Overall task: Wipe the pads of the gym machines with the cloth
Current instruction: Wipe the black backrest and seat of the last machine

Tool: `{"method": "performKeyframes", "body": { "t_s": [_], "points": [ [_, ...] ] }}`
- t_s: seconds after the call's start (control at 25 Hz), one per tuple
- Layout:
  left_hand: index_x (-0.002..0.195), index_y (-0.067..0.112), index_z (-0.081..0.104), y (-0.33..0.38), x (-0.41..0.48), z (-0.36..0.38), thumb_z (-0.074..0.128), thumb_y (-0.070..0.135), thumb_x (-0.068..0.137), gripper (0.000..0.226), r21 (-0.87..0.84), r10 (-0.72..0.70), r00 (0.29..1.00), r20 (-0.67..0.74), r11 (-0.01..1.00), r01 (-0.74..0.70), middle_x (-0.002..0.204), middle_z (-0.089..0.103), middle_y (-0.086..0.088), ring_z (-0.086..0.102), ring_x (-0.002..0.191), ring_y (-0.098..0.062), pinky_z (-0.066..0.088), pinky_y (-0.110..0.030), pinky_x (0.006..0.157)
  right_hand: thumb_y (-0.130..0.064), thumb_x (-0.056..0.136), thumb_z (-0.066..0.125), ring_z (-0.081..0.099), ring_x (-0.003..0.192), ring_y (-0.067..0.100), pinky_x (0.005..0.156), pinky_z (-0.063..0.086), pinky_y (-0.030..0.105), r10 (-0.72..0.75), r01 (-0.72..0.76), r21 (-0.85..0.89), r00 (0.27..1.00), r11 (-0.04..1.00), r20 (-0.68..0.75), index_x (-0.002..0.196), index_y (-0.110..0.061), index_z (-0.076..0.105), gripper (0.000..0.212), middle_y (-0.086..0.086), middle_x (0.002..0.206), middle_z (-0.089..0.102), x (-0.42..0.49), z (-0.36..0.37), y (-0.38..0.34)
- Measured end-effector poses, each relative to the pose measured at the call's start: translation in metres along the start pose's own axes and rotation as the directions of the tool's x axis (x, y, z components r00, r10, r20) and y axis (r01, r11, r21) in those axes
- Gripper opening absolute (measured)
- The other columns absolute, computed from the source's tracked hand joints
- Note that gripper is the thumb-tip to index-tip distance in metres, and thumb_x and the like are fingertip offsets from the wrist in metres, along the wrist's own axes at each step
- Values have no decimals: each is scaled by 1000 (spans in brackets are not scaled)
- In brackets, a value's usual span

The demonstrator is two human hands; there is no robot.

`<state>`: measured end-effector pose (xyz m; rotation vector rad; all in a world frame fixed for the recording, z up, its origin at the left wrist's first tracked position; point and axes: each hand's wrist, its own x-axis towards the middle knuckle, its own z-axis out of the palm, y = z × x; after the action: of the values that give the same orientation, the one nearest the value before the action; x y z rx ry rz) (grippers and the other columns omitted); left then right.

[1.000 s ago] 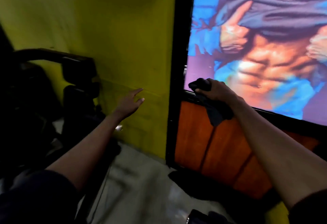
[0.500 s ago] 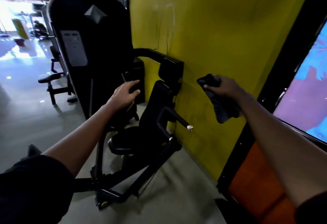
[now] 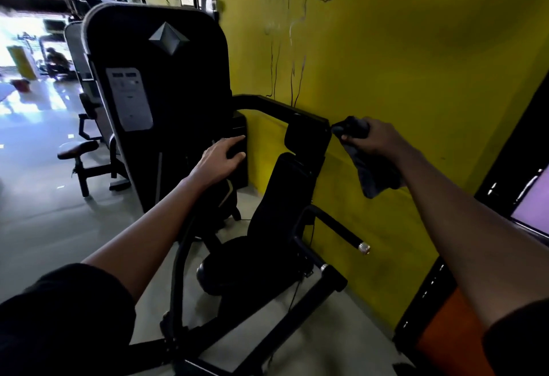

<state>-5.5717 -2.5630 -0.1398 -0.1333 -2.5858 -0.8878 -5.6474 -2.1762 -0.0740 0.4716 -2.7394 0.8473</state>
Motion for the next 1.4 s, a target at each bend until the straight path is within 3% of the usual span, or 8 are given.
{"method": "performKeyframes", "body": {
  "t_s": [0.12, 0.6, 0.76, 0.92, 1.2, 1.4],
  "points": [
    [148, 31, 41, -23, 42, 7, 56, 39, 96, 54, -19, 35, 997, 63, 999, -34, 151, 43, -3, 38, 140, -22, 32, -49, 115, -53, 90, 66, 61, 103, 31, 86, 53, 50, 33, -34, -25, 999, 999, -19, 120, -17, 59, 47, 9, 115, 64, 27, 20, -4],
    [149, 31, 40, -130, 201, 18, 49, 50, 90, 62, -53, 104, 981, 165, 994, -97, 153, 41, -2, 34, 143, -23, 29, -54, 116, -53, 89, 68, 62, 99, 33, 81, 55, 48, 133, -141, -112, 988, 984, -79, 118, -13, 59, 51, 13, 111, 65, 180, 98, -6],
    [149, 28, 41, -167, 260, 24, 55, 33, 99, 52, -131, 187, 962, 198, 978, -163, 154, 39, -5, 33, 143, -24, 26, -44, 119, -53, 87, 69, 62, 98, 34, 75, 53, 43, 235, -255, -137, 961, 957, -146, 115, -12, 58, 51, 13, 109, 65, 211, 128, -11],
    [148, 26, 43, -190, 310, 44, 56, 29, 100, 50, -212, 295, 925, 238, 946, -247, 154, 40, -2, 34, 143, -21, 27, -34, 114, -50, 87, 71, 63, 96, 35, 66, 40, 34, 321, -357, -185, 926, 916, -199, 114, -9, 56, 51, 16, 107, 64, 229, 158, -13],
    [147, 27, 44, -198, 385, 98, 58, 30, 99, 50, -264, 380, 889, 257, 912, -314, 152, 44, 0, 38, 141, -20, 31, -37, 114, -57, 88, 66, 56, 110, 39, 85, 51, 45, 405, -461, -294, 884, 837, -234, 130, -15, 50, 62, 18, 121, 54, 281, 188, 14],
    [148, 25, 43, -205, 433, 166, 58, 29, 99, 51, -229, 359, 896, 262, 925, -304, 152, 43, 0, 37, 142, -20, 32, -39, 114, -55, 90, 63, 49, 118, 38, 84, 51, 49, 352, -444, -412, 893, 796, -282, 136, -19, 46, 61, 14, 128, 50, 348, 203, 59]
  ]
}}
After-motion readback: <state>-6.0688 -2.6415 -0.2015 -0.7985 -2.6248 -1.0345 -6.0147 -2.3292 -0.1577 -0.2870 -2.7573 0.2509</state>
